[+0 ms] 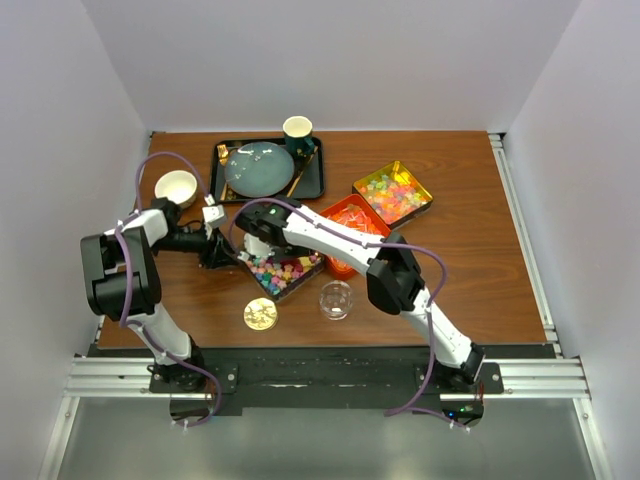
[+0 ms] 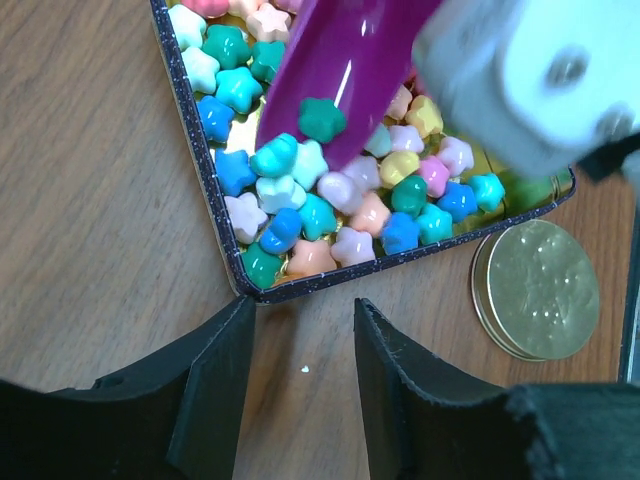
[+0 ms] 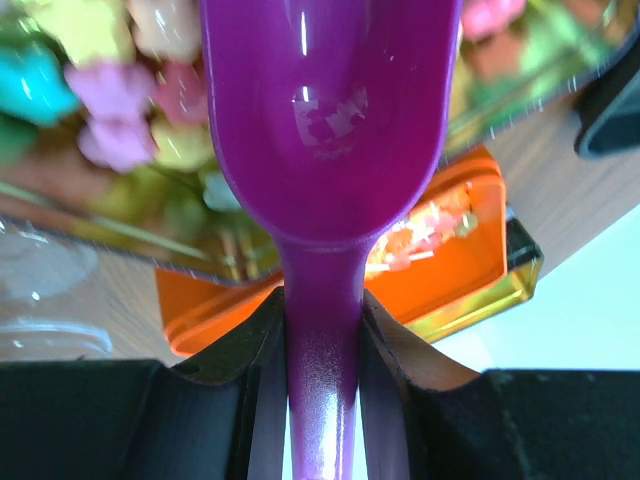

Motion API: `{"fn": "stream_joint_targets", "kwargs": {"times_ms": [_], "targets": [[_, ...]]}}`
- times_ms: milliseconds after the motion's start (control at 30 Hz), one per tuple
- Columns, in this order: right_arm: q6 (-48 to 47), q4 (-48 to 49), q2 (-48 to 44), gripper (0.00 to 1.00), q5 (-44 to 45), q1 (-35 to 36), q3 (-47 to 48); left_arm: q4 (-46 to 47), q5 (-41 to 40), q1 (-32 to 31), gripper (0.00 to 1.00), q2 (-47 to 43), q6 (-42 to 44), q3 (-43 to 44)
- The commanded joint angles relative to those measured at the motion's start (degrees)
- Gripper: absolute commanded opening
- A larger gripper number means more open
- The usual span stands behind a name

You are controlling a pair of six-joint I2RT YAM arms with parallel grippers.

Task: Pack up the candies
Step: Scoop the fake candies from the storage box.

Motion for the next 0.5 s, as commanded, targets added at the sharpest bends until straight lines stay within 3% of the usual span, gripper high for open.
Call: {"fn": "stream_joint_targets", "kwargs": {"times_ms": [0, 233, 467], "targets": [[1.04, -14.63, 1.91, 0.00, -3.42, 1.81, 3.09, -1.06, 4.14, -0.88, 0.48, 0.08, -1.48, -1.11], [1.91, -14.54, 5.78, 0.00, -6.05, 3.13, 7.57, 2.89, 3.87, -0.88, 0.48, -1.15, -5.78, -3.14], [2.79, -13.05, 6.40, 0.00, -14.30, 2.08, 10.90, 7.82, 3.87, -0.71, 0.48, -2.65, -12.72, -3.67]]}}
